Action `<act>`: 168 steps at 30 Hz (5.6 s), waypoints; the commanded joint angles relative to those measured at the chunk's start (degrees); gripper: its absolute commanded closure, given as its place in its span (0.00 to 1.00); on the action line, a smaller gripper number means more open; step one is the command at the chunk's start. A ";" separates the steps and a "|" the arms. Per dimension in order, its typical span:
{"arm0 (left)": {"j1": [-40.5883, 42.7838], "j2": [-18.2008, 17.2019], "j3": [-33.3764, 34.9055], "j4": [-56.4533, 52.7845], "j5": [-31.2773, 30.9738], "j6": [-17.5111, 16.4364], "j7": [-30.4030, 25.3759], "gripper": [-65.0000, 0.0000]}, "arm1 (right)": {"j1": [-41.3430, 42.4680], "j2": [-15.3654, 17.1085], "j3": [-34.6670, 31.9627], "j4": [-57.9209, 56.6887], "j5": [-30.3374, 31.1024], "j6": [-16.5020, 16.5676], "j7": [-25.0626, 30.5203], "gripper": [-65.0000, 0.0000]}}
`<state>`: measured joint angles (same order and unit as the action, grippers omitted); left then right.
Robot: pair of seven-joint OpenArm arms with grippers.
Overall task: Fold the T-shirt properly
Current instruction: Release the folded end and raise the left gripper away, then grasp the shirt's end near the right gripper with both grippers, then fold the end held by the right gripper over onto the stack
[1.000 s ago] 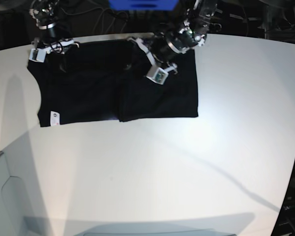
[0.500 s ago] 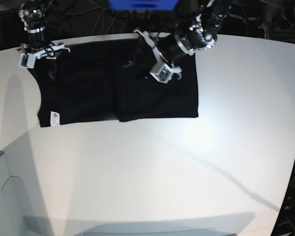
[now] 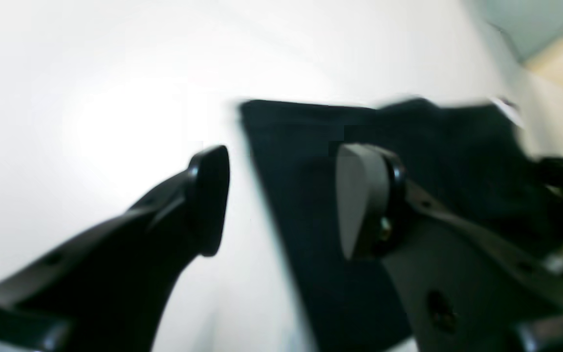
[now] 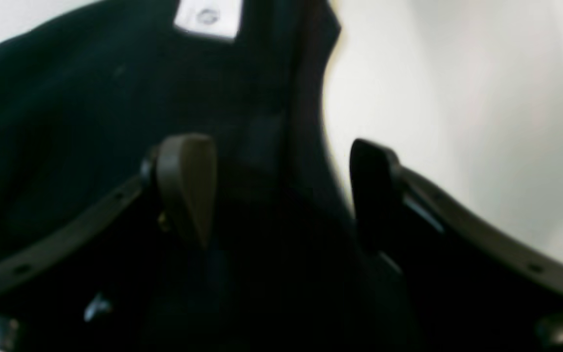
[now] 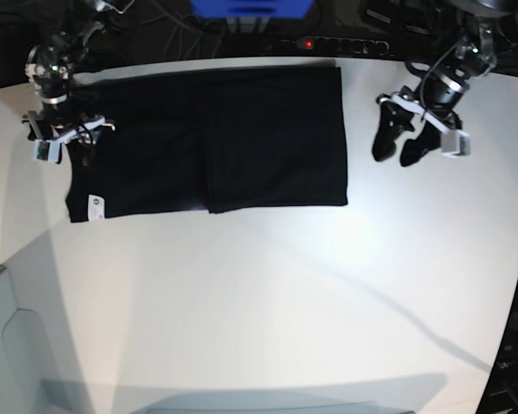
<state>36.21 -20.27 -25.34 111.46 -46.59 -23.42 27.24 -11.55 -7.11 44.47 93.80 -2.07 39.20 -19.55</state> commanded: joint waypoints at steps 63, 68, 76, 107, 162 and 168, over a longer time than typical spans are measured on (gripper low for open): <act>-1.44 3.53 -13.21 -10.49 -0.40 -0.62 -1.18 0.48 | 3.51 2.76 -3.02 -1.54 -5.19 0.80 -1.15 0.35; -1.52 3.53 -13.21 -10.49 -0.40 -0.62 -1.18 0.48 | 3.95 2.67 -3.02 -2.85 -5.19 0.80 -6.08 0.35; -1.79 3.53 -13.38 -10.49 -0.40 -0.62 -1.18 0.48 | 3.24 2.59 -2.75 -10.06 -5.28 0.80 -6.16 0.36; -2.32 3.61 -6.35 -12.43 -0.40 -0.62 -1.18 0.48 | -3.53 -1.89 -7.33 16.22 -3.43 0.80 -6.25 1.00; -20.25 3.44 24.33 -29.92 -0.31 7.46 -1.18 1.00 | 5.44 -1.89 -70.01 0.14 -1.76 0.49 -4.93 1.00; -20.25 3.09 24.33 -29.66 -0.31 7.46 -1.18 1.00 | 7.73 -1.89 -69.65 -1.36 1.85 -1.88 -4.14 1.00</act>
<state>15.51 -16.67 -1.13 81.49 -48.29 -16.93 23.97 -4.45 -8.29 -25.04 91.57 -1.45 38.17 -25.43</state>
